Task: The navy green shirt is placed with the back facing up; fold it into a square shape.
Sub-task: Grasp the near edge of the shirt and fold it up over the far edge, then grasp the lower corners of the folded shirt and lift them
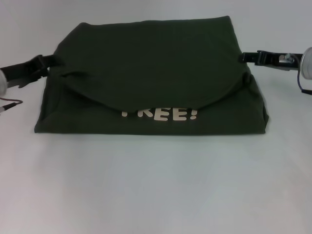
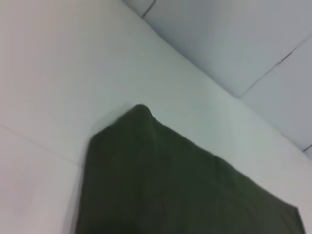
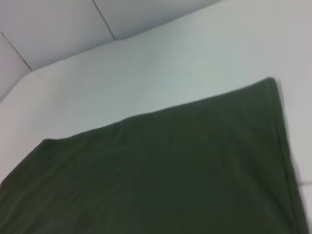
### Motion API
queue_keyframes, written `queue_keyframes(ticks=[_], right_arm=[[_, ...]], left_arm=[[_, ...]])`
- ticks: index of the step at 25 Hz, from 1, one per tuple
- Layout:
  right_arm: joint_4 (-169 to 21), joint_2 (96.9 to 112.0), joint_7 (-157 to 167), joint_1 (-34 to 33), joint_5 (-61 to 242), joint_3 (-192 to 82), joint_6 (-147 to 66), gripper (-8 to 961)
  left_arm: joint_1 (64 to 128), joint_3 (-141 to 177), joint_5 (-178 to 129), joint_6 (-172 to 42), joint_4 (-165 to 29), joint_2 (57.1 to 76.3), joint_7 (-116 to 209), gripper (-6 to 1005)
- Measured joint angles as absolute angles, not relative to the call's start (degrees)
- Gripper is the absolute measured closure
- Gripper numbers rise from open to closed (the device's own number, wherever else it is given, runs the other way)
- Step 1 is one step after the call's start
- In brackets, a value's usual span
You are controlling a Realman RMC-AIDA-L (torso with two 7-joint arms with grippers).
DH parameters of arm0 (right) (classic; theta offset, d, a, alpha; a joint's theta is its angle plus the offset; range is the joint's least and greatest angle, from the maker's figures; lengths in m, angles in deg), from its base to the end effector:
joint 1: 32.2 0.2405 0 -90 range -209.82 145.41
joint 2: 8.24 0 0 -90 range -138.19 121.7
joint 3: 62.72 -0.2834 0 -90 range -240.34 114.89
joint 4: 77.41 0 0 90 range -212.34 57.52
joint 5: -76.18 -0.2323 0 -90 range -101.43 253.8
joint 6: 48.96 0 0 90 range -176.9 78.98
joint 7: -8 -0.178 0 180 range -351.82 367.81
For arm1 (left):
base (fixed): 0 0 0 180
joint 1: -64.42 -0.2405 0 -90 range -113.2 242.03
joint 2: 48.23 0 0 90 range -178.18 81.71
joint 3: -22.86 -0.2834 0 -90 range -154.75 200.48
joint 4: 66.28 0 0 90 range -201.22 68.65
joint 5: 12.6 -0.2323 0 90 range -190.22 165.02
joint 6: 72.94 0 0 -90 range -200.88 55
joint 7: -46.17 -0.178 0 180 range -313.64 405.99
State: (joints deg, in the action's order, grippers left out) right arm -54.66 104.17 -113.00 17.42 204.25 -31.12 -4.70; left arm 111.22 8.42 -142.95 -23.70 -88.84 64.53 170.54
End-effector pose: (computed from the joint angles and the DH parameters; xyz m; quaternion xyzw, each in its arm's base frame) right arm 0.2972 0.5334 0.0012 -0.7503 0.5243 0.1885 0.3558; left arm -0.3278 0.5138 0.0172 -0.6569 -0.6150 -0.2821 0.3327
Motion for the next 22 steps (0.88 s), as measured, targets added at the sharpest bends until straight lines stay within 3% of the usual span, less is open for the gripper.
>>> queue_keyframes(ticks=[6,9,14,22], right_arm=[[-51.6,103.86,-112.5,16.5,203.0,-31.5,-4.7,252],[-50.5,102.88,-110.5,14.4,199.6,-31.4,0.4,128],[-50.0,101.04,-108.7,10.9,198.3,-31.4,11.8,101],[-49.3,99.99,-106.9,7.7,200.2,-30.7,19.2,102]], left_arm=[[107.3,8.1,-138.4,-13.0,-90.7,62.18,169.3,409],[105.0,7.8,-137.7,-4.8,-92.8,61.16,166.4,336],[101.9,3.5,-138.7,3.7,-96.2,60.84,160.3,196],[101.4,-5.0,-145.2,2.6,-99.8,61.58,159.3,202]])
